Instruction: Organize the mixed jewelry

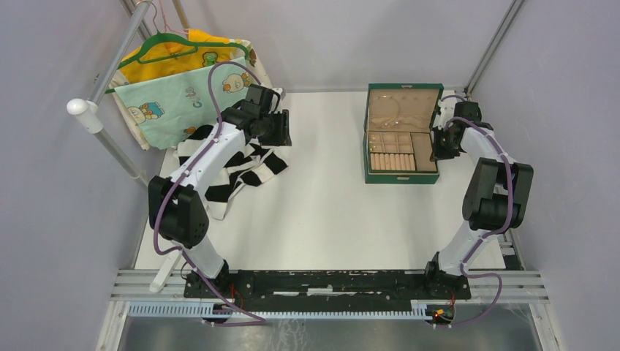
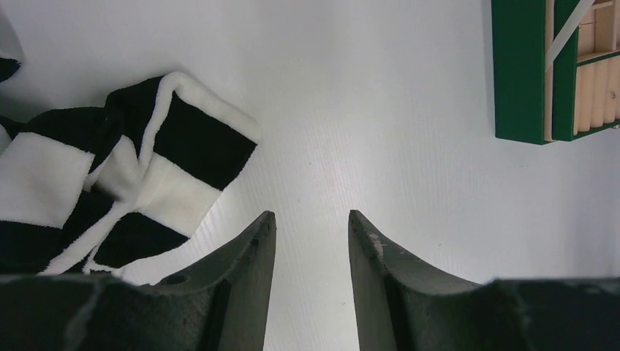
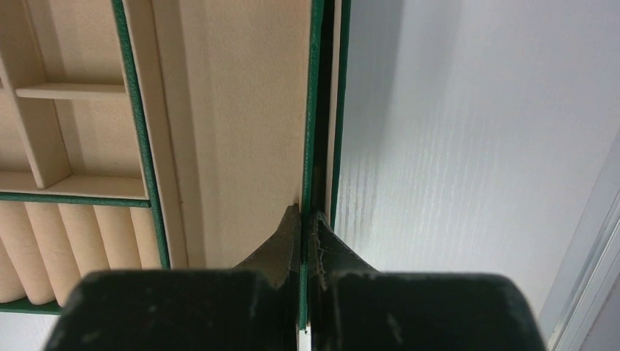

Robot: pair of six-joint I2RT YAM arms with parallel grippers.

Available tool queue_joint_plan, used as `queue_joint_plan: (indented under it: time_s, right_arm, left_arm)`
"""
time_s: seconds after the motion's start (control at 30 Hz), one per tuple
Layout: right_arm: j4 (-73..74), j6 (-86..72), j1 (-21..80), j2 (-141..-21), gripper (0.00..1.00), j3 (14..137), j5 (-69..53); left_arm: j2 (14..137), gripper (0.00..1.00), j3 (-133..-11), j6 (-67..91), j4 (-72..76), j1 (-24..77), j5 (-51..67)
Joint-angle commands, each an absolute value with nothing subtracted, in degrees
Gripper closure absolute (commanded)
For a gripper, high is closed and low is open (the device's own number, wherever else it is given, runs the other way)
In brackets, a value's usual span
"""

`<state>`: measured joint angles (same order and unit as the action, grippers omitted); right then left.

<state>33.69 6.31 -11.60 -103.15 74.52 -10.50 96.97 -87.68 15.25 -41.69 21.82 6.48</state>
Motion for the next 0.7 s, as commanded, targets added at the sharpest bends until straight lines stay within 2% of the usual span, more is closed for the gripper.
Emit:
queue_joint_plan:
  time_s: [0.0, 0.33, 0.43, 0.5, 0.67]
  right_arm:
    - [38.05, 7.03, -9.98, -101.34, 1.00, 75.17, -9.96]
    - [37.44, 6.64, -9.14, -99.58, 0.99, 74.58, -8.34]
    - [37.07, 6.33, -9.14, -98.20, 0.71, 74.17, -8.01]
    - [36.78, 6.03, -9.18, -96.87, 0.64, 74.24, -8.09]
    - [36.03, 5.03, -9.05, -93.14, 0.56, 75.57, -8.38]
  left_arm:
    - [96.52, 0.52, -89.39, 17.18, -40.51, 21.36, 7.99]
    - [95.03, 0.52, -88.01, 17.11, -40.47, 21.37, 7.73]
    - [94.67, 0.52, -87.65, 17.10, -40.46, 21.39, 7.73]
    - [94.35, 0.52, -87.48, 17.18, -40.50, 21.37, 7.65]
    - [93.55, 0.52, -86.79, 17.31, -40.25, 21.44, 7.65]
